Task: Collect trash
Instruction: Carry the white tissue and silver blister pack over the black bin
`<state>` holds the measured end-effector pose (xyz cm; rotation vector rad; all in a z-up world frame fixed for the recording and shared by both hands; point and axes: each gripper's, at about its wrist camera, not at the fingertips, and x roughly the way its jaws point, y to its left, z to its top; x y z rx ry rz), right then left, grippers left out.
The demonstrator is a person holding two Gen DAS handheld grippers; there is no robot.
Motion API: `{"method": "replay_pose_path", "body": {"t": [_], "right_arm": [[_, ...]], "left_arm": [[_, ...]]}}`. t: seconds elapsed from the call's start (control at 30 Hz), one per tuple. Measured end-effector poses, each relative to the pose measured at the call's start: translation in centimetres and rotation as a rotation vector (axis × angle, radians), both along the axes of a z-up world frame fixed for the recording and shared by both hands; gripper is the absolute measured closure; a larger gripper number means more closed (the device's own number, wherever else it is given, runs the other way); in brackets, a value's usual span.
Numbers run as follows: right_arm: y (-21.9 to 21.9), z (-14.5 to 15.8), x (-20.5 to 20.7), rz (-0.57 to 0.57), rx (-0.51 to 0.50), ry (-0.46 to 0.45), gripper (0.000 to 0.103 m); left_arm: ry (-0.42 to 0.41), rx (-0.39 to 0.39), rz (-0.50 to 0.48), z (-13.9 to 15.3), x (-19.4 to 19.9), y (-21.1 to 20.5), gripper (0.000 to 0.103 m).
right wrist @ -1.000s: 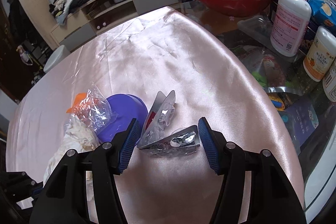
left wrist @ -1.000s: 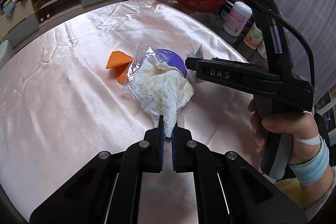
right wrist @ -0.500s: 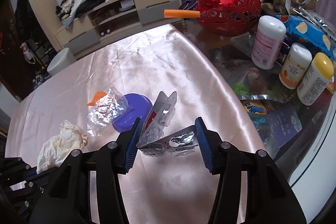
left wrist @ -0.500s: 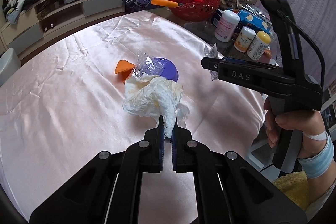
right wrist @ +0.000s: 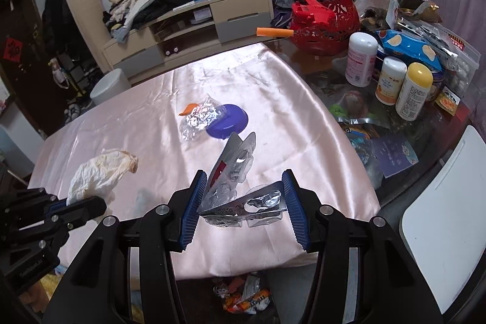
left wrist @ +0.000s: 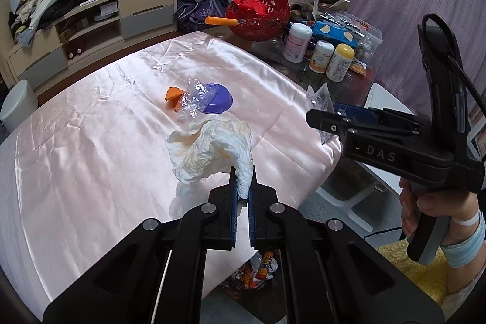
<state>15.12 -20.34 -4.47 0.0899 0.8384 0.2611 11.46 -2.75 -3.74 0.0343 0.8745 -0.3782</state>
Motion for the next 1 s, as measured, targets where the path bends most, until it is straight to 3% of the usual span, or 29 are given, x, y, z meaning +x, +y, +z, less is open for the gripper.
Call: {"method": "replay_pose_path", "body": {"t": [0.17, 0.37, 0.47, 0.8, 1.0], "right_arm": [[0.0, -1.3, -3.6, 0.022, 0.002, 0.027, 0.051], [-0.5, -3.4, -6.6, 0.017, 0.006, 0.066, 0.051], [-0.4, -4.9, -8.2, 0.023, -0.016, 0.090, 0.051], [0.3, -10.9, -10.9, 0.057, -0.016, 0.248, 0.051], [0.6, -13.0, -10.6, 0.063, -0.002, 0.319, 0.051]], "left_arm": [[0.003, -0.034, -0.014, -0.1, -3.0, -0.5, 0.099], [0.056, -0.061, -0.025, -2.9, -6.5, -1.2, 0.099], [0.103, -0.088, -0.022, -5.0, -7.8, -1.2, 0.099], [0.302, -0.074, -0.009, -14.3, -9.6, -1.8, 0.099], [0.358, -0.057, -0.004, -17.0, -8.7, -2.2, 0.099]]}}
